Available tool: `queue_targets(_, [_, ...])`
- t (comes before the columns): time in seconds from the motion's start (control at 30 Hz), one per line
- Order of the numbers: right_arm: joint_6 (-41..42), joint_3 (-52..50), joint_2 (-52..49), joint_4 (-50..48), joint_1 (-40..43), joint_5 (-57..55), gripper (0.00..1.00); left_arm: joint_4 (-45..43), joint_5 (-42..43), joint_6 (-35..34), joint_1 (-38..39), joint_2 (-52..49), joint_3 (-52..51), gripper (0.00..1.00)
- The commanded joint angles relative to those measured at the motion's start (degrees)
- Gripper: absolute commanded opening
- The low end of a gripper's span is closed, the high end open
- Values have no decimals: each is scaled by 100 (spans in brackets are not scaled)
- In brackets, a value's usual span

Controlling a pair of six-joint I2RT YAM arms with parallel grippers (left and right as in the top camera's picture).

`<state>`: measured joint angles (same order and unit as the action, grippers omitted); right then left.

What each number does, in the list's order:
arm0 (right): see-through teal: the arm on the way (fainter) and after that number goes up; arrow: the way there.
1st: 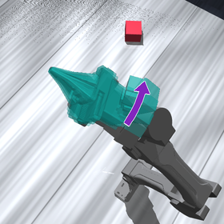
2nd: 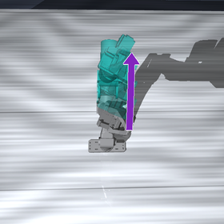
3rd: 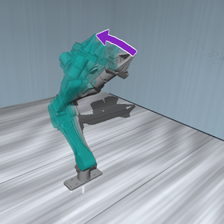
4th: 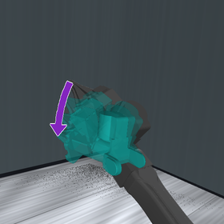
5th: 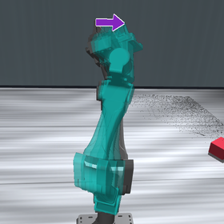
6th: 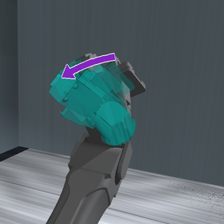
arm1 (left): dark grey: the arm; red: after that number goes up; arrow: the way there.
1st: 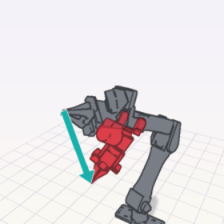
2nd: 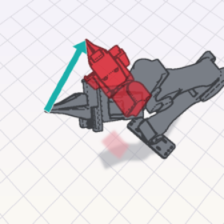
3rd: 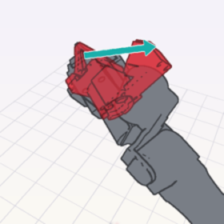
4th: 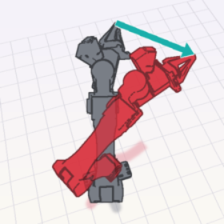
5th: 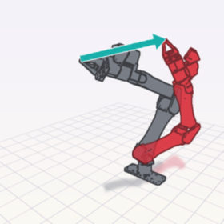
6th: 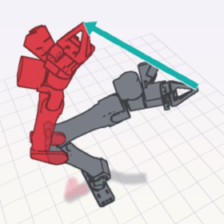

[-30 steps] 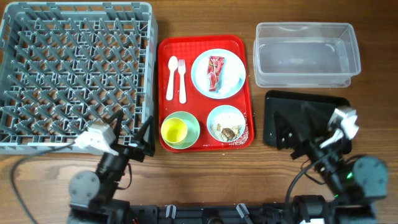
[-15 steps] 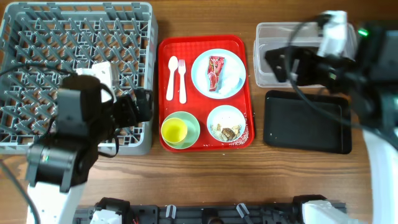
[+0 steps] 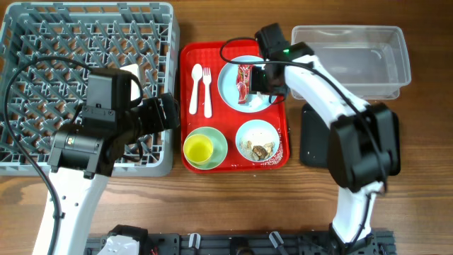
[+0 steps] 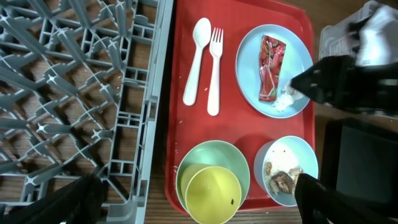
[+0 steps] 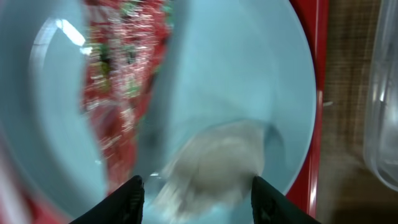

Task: Sort waste into correct bins and load items into the dishwasher rack
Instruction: 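Pick the white tissue with the right gripper and drop it in the clear bin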

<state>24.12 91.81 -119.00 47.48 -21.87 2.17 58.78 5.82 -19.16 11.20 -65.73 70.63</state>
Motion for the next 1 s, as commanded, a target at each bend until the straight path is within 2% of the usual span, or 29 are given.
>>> queue_targets(0.0, [260,22,-643,-267,17,-560,56,2,-35,114,26,-61,85,100])
queue_targets(0.03, [262,22,-695,-332,17,-560,49,2,-35,114,26,-61,85,100])
queue_targets(0.07, [262,22,-726,-409,17,-533,33,2,-35,114,26,-61,85,100])
queue_targets(0.13, [256,39,-647,-435,17,-516,13,2,-35,114,26,-61,85,100])
queue_targets(0.17, [173,87,-540,-391,20,-514,8,4,-35,114,26,-61,85,100])
queue_targets(0.23, [0,221,-295,-247,35,-514,4,4,-35,114,26,-61,85,100])
queue_targets(0.4, [-79,367,1001,85,382,-848,4,2,-35,114,26,-61,85,100])
queue_targets(0.5, [-236,365,1438,-321,859,-1423,4,2,-35,114,26,-61,85,100])
queue_targets(0.63, [-699,317,1169,-1110,1561,-1394,5,2,-35,114,26,-61,85,100])
queue_targets(0.67, [-815,317,1047,-1178,1626,-1390,15,2,-35,114,26,-61,85,100])
queue_targets(0.7, [-992,317,925,-1244,1665,-1394,41,2,-35,114,26,-61,85,100])
queue_targets(0.73, [-1287,317,837,-1298,1676,-1390,77,2,-35,114,26,-61,85,100])
queue_targets(0.8, [-1777,330,874,-1252,1626,-1237,99,4,-35,114,26,-61,85,100])
queue_targets(0.93, [-1788,339,1357,-994,1384,149,99,2,-35,114,26,-61,85,100])
queue_targets(0.97, [-1788,339,1416,-885,1268,667,93,2,-35,114,26,-61,85,100])
